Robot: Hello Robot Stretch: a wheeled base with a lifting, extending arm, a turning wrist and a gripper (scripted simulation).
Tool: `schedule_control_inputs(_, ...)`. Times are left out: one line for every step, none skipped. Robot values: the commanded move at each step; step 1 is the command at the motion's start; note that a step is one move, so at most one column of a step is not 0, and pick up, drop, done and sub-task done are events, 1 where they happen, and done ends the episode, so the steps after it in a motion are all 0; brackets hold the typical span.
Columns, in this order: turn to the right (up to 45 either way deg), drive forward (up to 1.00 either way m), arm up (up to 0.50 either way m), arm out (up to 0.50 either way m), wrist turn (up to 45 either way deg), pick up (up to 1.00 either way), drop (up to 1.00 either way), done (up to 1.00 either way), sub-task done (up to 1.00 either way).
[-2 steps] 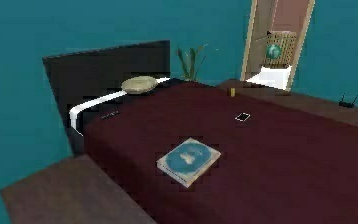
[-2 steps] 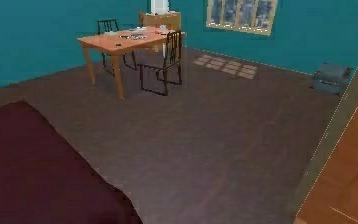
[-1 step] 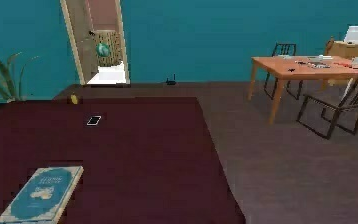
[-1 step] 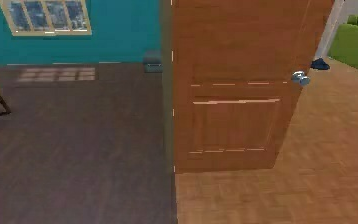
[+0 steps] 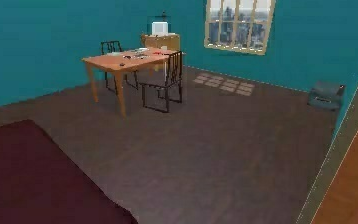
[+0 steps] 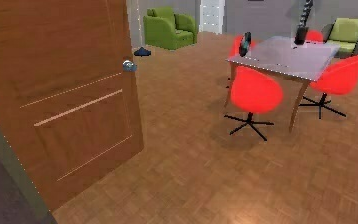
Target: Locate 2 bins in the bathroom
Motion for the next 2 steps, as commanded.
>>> schedule_control_inputs(27.0, 0.0, 0.0, 0.0, 0.0, 0.0, 0.0, 0.0, 0.0)
schedule_control_inputs(0.0, 0.75, 0.0, 0.0, 0.0, 0.0, 0.0, 0.0, 0.0)
